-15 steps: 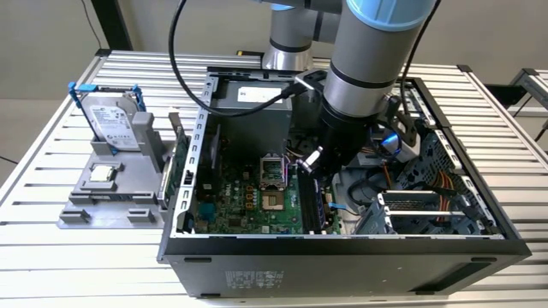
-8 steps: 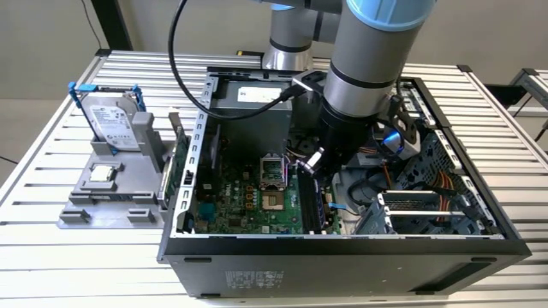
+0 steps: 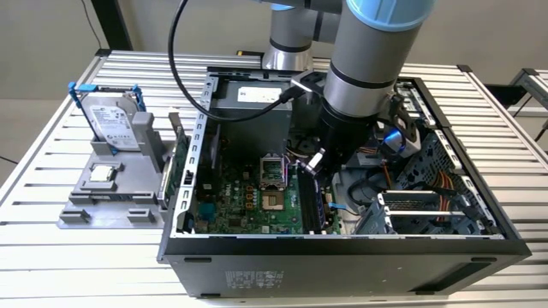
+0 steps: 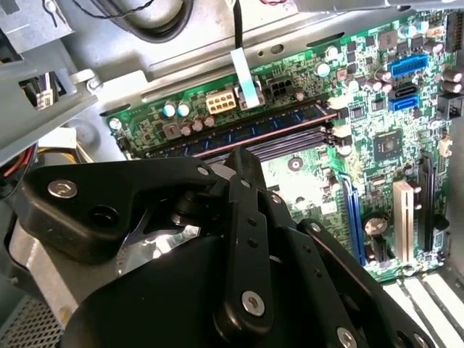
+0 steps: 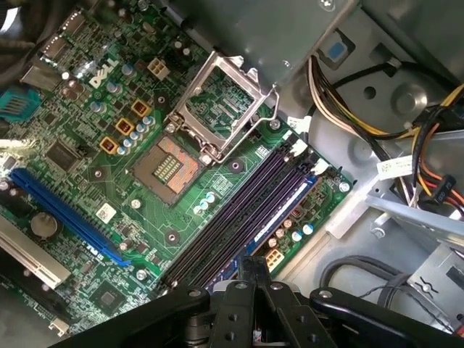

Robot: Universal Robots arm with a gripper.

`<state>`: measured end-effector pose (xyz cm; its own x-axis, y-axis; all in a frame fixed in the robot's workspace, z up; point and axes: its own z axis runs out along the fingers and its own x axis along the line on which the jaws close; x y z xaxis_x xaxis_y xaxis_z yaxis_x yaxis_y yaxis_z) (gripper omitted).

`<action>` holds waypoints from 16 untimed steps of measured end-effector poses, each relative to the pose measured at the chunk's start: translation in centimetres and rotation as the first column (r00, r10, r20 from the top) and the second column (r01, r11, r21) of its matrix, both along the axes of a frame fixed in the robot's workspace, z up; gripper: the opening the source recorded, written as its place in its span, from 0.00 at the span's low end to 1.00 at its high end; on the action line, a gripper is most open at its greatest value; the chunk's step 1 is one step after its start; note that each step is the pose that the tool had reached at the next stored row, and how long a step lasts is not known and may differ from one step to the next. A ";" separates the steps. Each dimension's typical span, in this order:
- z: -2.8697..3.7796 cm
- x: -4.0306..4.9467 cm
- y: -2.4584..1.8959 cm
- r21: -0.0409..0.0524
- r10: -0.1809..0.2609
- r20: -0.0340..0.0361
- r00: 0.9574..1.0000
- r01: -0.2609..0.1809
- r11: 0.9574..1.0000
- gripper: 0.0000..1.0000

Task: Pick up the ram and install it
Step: 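Press down the ram until it locks into place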

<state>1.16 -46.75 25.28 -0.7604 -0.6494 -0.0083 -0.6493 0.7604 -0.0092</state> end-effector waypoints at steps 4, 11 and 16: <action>0.00 0.00 0.00 0.000 0.031 0.000 1.000 -0.031 1.000 0.00; -0.01 0.00 0.00 0.000 0.062 0.000 0.998 -0.062 0.998 0.00; -0.02 0.00 0.00 0.000 0.083 0.000 0.997 -0.083 0.997 0.00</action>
